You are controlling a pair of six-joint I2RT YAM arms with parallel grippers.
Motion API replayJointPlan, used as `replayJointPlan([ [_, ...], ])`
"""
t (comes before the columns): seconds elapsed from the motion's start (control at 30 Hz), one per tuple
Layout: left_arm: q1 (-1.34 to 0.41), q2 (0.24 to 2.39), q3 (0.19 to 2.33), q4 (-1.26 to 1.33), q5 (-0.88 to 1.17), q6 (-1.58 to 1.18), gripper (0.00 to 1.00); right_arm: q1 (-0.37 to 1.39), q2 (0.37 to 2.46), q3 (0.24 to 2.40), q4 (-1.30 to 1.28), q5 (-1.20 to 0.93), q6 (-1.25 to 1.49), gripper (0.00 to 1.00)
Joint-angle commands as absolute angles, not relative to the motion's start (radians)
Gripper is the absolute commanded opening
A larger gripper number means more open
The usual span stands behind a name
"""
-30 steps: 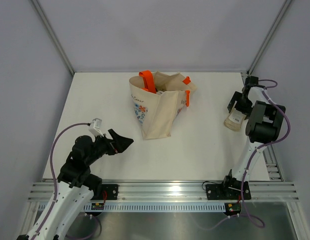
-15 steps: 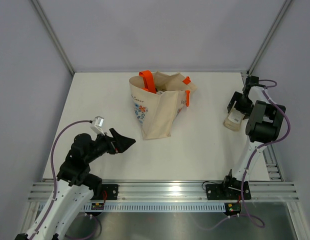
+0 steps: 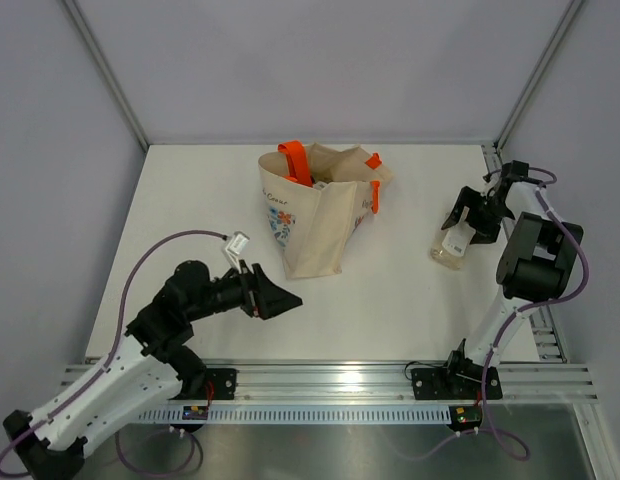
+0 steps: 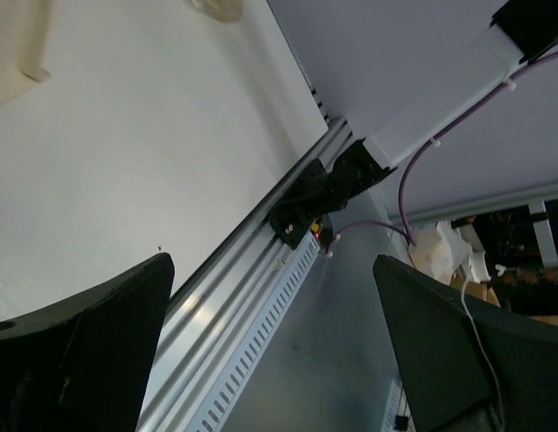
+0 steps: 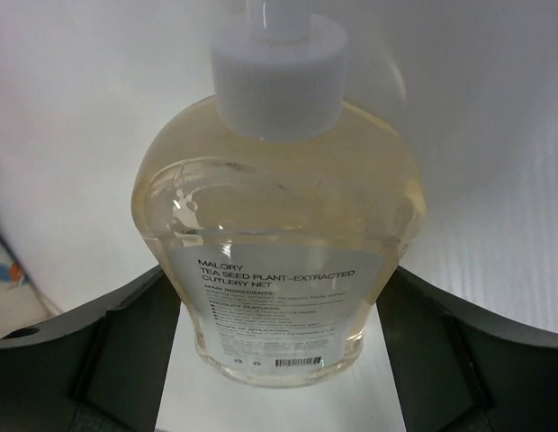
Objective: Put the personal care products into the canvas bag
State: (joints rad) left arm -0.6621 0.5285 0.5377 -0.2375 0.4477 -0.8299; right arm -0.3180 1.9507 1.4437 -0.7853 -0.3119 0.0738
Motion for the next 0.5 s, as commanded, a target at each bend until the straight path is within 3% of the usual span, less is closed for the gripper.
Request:
replayJointPlan([
  [0.0, -0.837, 0.660, 0.630, -0.126, 0.287, -0.813, 0.97, -0.324, 1.796, 1.436, -0.781, -0.547, 0.008, 0.00],
  [0.13, -1.061, 0.860, 0.751, -0.123, 0.100, -0.758, 0.99, -0.328, 1.761, 1.433, -0.839, -0.672, -0.055, 0.00],
  [0.47, -1.150, 1.227, 0.991, -0.064, 0.055, -0.635, 0.99, -0.328, 1.726, 1.351, -0.782, -0.721, -0.067, 0.00],
])
